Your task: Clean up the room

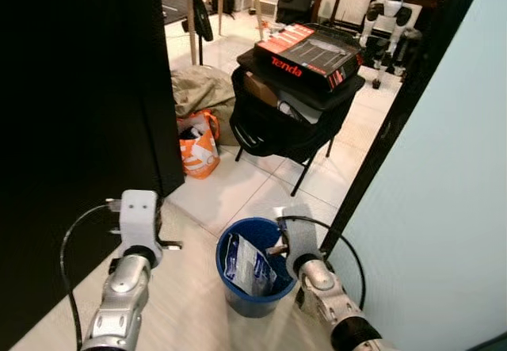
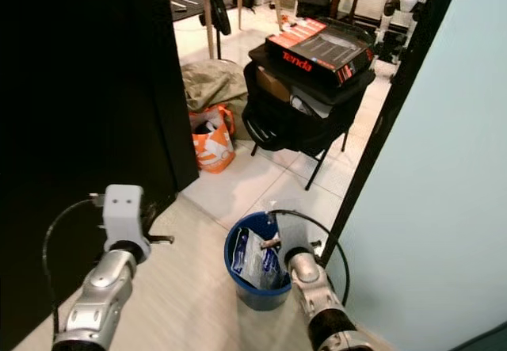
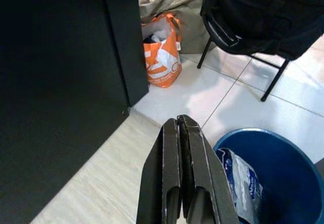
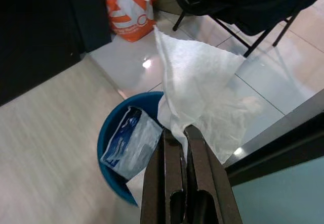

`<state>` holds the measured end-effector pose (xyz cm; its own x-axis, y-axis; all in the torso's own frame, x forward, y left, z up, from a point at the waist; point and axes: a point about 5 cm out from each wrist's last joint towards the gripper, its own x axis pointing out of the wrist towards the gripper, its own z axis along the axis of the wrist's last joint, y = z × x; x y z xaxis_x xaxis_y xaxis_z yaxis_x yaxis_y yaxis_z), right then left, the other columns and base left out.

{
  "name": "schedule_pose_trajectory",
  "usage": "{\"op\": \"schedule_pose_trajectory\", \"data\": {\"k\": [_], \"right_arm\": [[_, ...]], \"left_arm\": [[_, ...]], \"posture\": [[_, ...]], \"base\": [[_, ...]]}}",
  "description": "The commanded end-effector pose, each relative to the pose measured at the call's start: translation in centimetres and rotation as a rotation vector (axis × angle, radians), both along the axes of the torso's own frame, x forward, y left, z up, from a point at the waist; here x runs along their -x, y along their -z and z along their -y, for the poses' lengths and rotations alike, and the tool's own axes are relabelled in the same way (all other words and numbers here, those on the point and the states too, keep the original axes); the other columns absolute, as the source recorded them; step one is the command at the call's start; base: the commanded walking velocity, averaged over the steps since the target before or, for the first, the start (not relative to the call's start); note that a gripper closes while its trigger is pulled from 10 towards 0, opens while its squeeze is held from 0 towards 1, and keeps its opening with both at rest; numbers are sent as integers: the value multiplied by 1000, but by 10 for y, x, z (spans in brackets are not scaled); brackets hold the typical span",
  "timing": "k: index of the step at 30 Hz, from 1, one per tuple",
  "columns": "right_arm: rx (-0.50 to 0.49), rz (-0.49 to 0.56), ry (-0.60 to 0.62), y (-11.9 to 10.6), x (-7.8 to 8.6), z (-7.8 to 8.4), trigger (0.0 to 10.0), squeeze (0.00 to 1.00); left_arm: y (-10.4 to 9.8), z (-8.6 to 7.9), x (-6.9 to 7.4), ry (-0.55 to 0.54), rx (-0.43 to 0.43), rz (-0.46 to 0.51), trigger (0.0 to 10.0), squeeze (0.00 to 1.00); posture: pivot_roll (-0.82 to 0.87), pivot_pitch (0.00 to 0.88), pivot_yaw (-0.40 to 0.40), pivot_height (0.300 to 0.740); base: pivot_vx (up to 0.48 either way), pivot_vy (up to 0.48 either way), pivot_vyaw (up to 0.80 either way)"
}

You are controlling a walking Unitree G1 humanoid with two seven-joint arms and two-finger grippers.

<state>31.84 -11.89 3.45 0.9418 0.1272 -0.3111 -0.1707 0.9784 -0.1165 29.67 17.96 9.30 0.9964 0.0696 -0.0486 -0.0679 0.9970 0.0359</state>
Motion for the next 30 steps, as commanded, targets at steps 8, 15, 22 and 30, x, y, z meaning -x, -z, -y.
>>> {"op": "schedule_pose_trajectory", "data": {"k": [8, 15, 22, 30], "right_arm": [[-6, -39, 32, 8, 6, 6, 10000, 0], [-4, -45, 36, 10, 7, 6, 10000, 0], [-2, -45, 40, 9, 6, 7, 10000, 0], [2, -47, 47, 9, 6, 9, 10000, 0]], "left_arm": [[3, 3, 2, 17, 3, -21, 10000, 0], [4, 4, 1, 29, 3, -29, 10000, 0], [4, 5, 1, 38, 7, -32, 10000, 0], [10, 14, 0, 106, -32, -79, 10000, 0]], "posture": [[100, 95, -22, 740], [100, 99, -19, 740], [96, 101, -15, 740], [94, 103, -13, 740]], "base": [[374, 0, 0], [365, 0, 0], [346, 0, 0], [63, 0, 0]]}}
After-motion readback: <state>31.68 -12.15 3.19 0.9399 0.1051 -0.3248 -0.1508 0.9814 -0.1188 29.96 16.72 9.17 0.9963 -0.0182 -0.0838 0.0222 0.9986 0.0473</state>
